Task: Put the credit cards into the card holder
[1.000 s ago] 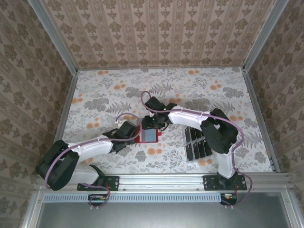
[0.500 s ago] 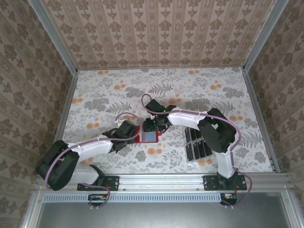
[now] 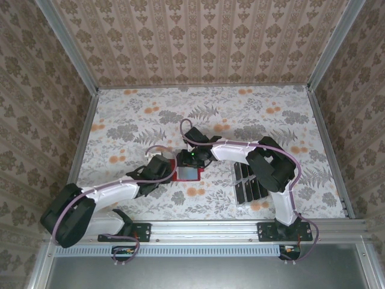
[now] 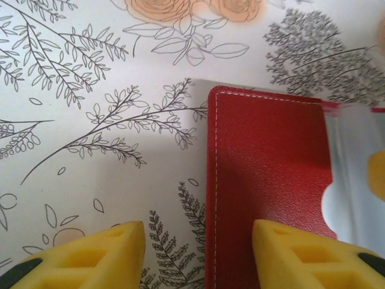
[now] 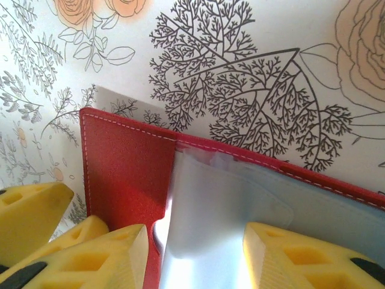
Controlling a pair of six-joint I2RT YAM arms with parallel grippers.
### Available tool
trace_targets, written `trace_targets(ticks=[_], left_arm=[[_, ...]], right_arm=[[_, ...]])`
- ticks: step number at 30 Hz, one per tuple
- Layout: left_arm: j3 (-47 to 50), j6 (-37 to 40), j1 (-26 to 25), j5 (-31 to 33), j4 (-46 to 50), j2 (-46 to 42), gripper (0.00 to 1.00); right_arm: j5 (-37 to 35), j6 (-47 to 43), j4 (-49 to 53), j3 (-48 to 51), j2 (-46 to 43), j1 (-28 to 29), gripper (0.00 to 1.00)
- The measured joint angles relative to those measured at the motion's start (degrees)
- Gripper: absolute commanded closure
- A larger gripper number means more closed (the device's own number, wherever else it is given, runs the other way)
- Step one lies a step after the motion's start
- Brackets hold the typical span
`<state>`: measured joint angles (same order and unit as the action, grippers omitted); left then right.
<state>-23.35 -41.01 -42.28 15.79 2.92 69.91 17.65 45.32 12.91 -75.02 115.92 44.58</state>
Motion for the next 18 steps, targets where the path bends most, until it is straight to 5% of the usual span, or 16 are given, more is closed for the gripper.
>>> trace_targets(ticks=[18], left_arm=[[7.54,3.08,0.0,-5.2,-8.85,-14.38,0.34]], right_arm=[[0.76,1.84,-2.29,1.01,0.0,0.0,0.52]])
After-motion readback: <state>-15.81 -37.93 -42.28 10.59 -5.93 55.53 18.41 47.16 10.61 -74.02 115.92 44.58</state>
